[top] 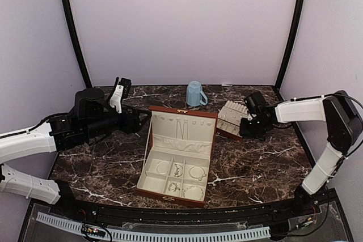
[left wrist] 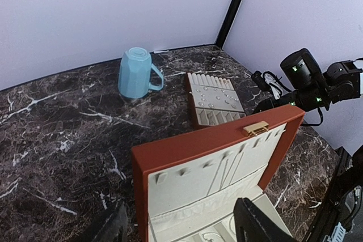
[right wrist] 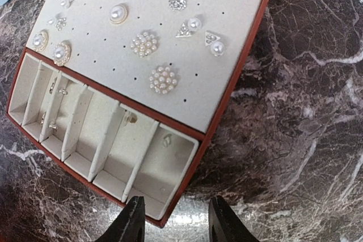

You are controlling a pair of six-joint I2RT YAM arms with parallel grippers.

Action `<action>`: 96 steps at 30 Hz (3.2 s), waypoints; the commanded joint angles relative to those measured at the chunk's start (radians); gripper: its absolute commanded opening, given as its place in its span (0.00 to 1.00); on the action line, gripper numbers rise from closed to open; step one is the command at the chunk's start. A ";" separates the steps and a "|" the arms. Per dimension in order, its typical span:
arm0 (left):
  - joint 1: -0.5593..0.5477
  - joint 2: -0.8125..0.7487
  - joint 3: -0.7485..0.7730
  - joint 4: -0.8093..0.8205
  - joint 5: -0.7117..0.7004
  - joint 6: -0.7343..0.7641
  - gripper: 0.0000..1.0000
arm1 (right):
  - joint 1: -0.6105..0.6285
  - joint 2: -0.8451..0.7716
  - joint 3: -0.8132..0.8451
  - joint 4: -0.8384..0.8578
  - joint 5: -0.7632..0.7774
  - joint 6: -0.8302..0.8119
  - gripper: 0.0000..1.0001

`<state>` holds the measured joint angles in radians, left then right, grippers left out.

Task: Organize the mixed jewelry
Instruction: Pick up the compartment layer from the center of the board, then place the compartment layer in the jewelry box.

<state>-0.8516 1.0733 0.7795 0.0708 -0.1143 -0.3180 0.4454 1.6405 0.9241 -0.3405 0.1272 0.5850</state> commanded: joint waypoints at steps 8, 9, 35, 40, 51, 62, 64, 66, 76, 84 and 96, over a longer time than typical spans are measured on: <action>0.090 -0.023 0.007 -0.129 0.112 -0.070 0.67 | -0.012 0.095 0.086 0.003 0.097 0.009 0.31; 0.091 -0.022 0.007 -0.133 0.111 -0.071 0.67 | -0.013 0.099 0.089 -0.002 0.106 0.012 0.30; 0.146 -0.044 -0.040 -0.133 0.146 -0.111 0.68 | -0.077 0.102 0.027 0.011 0.121 0.012 0.00; 0.153 -0.045 -0.035 -0.144 0.146 -0.097 0.69 | -0.092 0.037 -0.002 -0.021 0.112 0.006 0.00; 0.171 -0.052 -0.040 -0.161 0.156 -0.092 0.69 | -0.092 -0.154 -0.064 -0.190 0.096 0.001 0.00; 0.178 -0.044 -0.046 -0.155 0.173 -0.078 0.69 | -0.080 -0.373 -0.120 -0.308 0.056 0.037 0.00; 0.178 -0.040 -0.047 -0.152 0.176 -0.076 0.69 | -0.075 -0.408 -0.116 -0.329 0.060 0.041 0.00; 0.179 -0.040 -0.047 -0.154 0.175 -0.072 0.69 | -0.069 -0.442 -0.106 -0.354 0.062 0.044 0.00; 0.183 -0.028 -0.028 -0.178 0.193 -0.070 0.69 | -0.003 -0.533 0.033 -0.522 0.049 -0.005 0.00; 0.185 -0.013 0.008 -0.207 0.204 -0.067 0.69 | 0.040 -0.538 0.186 -0.651 0.031 -0.041 0.00; 0.186 -0.001 0.033 -0.229 0.209 -0.063 0.69 | 0.083 -0.470 0.435 -0.815 -0.030 -0.157 0.00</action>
<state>-0.6758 1.0706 0.7723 -0.1314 0.0895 -0.3992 0.4927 1.1496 1.2724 -1.1339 0.1394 0.4828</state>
